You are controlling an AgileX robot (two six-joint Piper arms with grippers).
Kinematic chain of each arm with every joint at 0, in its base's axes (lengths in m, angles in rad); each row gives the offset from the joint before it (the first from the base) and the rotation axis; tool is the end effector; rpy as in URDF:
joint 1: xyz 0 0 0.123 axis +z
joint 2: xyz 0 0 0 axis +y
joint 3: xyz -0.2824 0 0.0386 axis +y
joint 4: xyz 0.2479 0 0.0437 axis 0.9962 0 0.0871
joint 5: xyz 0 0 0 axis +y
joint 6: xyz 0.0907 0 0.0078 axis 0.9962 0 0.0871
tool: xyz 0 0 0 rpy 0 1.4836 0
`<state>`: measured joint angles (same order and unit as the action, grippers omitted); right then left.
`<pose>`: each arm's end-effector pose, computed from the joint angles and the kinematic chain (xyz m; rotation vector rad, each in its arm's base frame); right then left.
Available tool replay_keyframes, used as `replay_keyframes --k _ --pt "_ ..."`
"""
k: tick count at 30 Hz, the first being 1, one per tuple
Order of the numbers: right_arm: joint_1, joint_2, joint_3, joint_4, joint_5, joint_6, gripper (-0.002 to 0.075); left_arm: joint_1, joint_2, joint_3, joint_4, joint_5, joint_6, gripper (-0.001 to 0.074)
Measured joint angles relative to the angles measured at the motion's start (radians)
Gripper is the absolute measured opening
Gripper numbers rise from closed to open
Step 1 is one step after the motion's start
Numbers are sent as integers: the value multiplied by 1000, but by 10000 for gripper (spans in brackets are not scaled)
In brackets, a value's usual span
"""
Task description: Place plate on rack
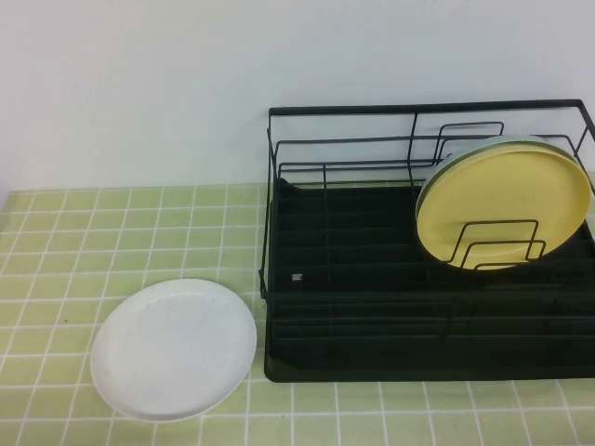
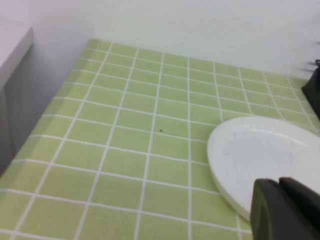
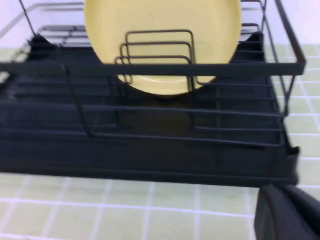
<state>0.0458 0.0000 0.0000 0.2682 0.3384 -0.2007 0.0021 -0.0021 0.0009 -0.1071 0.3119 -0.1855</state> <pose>0.0531 0.0105 0.1836 -0.0562 1.8115 0.1499 0.0541 -0.0029 0.1849 -0.2361 1.7830 -0.2337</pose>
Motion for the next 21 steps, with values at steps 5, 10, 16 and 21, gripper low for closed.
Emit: replay_keyframes --k 5,10,16,21 --pt "0 -1 1 119 -47 0 -2 0 0 0 -97 -36 0 -3" --pt "0 0 0 473 -231 0 -2 0 0 0 -278 -203 -3 -3" --pt "0 -1 0 789 -302 0 -2 0 0 -1 -723 -262 -65 -3" --pt "0 0 0 847 -321 -68 -2 0 0 -1 -877 -274 -67 -4"
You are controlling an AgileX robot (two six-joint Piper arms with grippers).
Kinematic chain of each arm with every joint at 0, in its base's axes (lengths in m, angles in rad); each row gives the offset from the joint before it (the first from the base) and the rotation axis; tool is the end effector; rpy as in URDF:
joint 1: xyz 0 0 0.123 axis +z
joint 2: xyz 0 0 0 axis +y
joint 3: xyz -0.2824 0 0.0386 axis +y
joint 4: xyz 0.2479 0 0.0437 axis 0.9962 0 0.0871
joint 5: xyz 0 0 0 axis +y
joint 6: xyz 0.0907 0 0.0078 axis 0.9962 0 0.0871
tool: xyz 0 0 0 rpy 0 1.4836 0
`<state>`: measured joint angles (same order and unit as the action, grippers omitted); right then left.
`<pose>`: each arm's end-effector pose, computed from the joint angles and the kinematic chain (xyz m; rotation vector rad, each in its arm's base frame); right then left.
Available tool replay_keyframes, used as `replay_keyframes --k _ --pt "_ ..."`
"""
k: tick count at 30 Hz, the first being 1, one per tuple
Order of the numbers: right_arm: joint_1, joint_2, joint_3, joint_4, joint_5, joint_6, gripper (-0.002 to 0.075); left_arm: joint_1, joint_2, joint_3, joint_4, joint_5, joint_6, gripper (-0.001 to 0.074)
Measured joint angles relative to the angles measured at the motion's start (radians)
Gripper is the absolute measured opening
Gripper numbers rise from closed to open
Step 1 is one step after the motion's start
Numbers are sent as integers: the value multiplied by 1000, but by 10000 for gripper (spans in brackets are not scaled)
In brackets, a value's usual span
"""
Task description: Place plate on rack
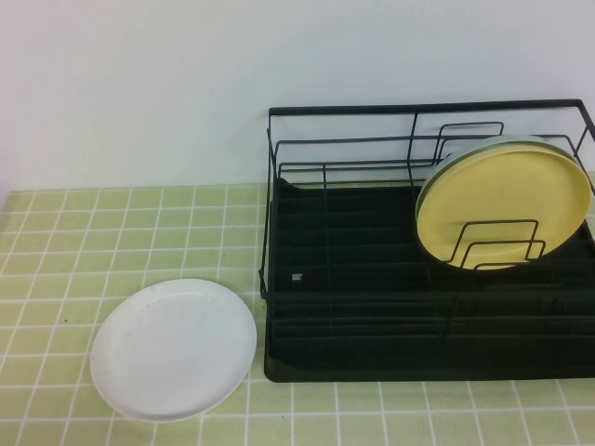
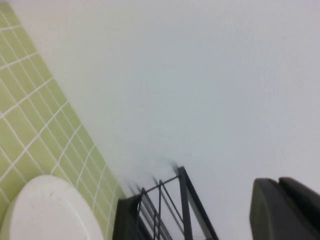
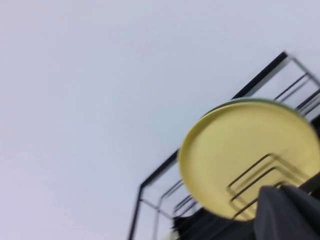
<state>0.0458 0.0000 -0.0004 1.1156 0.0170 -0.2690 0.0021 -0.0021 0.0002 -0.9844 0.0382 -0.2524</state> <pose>0.0561 0.0041 0.2126 0.5863 1.4178 0.7279 0.0561 -0.0029 0.2113 -0.9004 1.3098 -1.0051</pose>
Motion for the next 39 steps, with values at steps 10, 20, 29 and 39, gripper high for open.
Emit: replay_keyframes --k 10,20,29,39 --pt "0 -1 -161 58 111 -371 -2 0 0 0 -133 -32 0 -3" --pt "0 0 -334 58 127 -564 -2 0 0 -34 -156 286 305 -3" --pt "0 89 -340 18 305 -616 -2 0 0 -203 -111 443 596 -3" --pt "0 405 -365 -66 538 -749 -2 -2 188 -364 53 555 633 -3"
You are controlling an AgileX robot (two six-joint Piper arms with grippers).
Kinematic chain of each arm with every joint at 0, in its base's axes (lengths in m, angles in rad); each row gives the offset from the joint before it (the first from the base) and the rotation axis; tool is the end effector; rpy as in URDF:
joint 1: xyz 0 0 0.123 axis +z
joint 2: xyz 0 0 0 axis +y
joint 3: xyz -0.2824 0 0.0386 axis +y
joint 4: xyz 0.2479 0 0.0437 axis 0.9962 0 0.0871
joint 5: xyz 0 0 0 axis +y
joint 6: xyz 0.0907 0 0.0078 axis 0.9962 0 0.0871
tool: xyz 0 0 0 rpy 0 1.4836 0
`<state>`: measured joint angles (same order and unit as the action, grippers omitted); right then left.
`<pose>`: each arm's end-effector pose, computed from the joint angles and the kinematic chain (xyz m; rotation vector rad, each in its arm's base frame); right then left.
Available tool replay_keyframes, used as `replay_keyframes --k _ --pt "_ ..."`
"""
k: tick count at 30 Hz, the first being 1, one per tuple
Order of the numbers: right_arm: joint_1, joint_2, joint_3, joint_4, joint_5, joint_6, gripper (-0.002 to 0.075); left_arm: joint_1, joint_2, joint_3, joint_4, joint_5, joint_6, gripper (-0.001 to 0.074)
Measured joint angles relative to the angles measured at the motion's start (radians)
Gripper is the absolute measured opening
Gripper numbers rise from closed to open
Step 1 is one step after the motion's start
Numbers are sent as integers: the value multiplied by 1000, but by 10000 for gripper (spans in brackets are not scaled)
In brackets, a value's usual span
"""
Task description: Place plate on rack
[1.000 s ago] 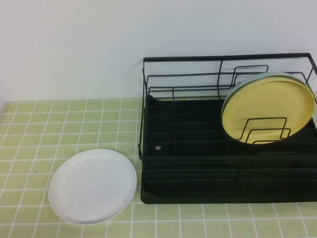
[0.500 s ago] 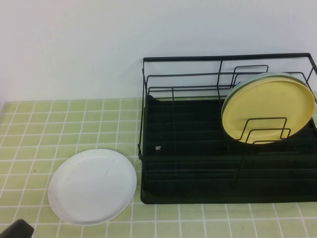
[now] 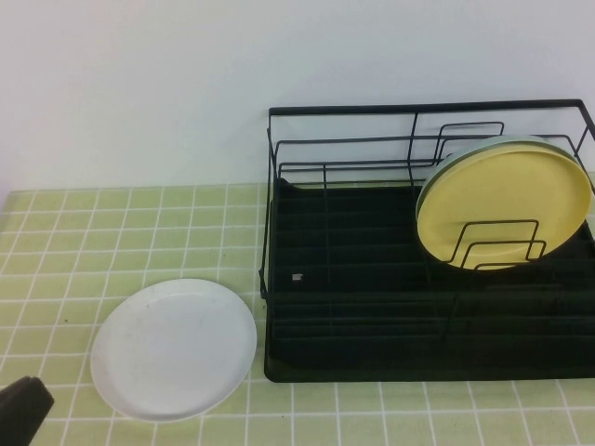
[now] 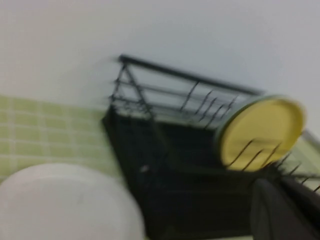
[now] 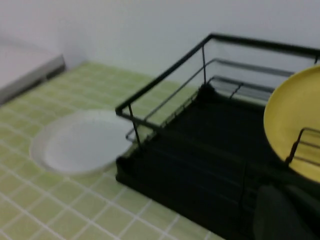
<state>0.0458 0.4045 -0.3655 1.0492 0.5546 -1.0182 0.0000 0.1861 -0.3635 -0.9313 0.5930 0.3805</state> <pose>0.0814 0.0454 0.2834 -0.4122 1.7674 0.4337 0.0467 -0.0409 0.2903 -0.0384 1.7297 -0.7328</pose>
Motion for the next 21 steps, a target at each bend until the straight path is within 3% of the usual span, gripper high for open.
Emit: replay_keyframes --k 8,16,21 --pt "0 208 -150 -244 112 42 -2 2 243 -78 227 14 -116 -3" --pt "0 270 -269 -239 354 84 -2 2 547 -139 396 16 -222 -3" --pt "0 271 -269 -108 427 84 -2 2 758 -201 426 19 -210 -1"
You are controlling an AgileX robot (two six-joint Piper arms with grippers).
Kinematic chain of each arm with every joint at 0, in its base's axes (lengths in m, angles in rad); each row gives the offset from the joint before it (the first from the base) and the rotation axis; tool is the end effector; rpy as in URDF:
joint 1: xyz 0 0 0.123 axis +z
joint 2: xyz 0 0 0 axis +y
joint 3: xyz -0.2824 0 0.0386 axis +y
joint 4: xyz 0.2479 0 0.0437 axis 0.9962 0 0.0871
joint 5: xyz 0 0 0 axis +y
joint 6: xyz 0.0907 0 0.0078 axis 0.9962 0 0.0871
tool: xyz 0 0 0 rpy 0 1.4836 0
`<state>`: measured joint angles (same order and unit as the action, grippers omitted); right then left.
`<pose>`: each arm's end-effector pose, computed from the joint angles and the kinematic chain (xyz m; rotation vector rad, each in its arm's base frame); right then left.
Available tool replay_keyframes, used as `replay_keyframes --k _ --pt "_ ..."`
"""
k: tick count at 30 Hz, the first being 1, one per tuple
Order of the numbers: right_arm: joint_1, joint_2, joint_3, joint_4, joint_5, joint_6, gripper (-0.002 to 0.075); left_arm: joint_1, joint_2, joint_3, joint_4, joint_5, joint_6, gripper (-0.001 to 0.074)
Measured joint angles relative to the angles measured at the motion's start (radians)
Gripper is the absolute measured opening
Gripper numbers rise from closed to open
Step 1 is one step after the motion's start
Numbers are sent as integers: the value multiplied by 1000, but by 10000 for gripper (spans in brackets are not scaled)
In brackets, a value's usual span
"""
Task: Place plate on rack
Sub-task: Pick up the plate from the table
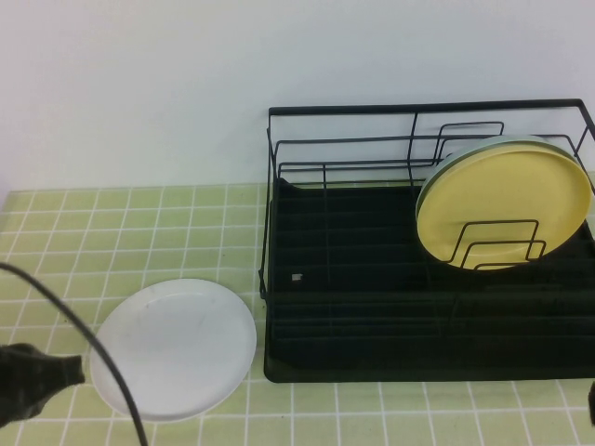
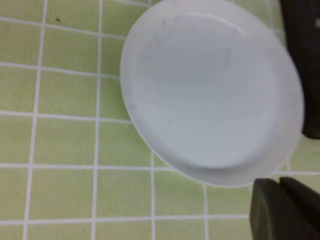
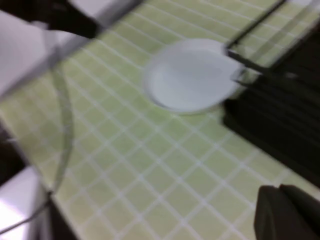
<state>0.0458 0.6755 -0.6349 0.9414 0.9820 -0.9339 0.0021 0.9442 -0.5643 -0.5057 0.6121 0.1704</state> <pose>0.1028 0.0660 0.3211 -0.7235 1.9983 0.6832 0.1702 -0.0250 0.2577 -0.1804 2.4137 -0.4565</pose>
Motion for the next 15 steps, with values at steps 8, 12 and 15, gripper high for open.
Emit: replay_keyframes --k 8,12,15 --pt "0 0 -1 53 104 -4 -2 0 291 -107 0 -29 -12 223" --pt "0 0 -1 53 141 -4 -2 0 411 -172 0 -29 -12 382" --pt "0 0 -1 53 155 -4 -2 0 501 -215 0 -33 12 391"
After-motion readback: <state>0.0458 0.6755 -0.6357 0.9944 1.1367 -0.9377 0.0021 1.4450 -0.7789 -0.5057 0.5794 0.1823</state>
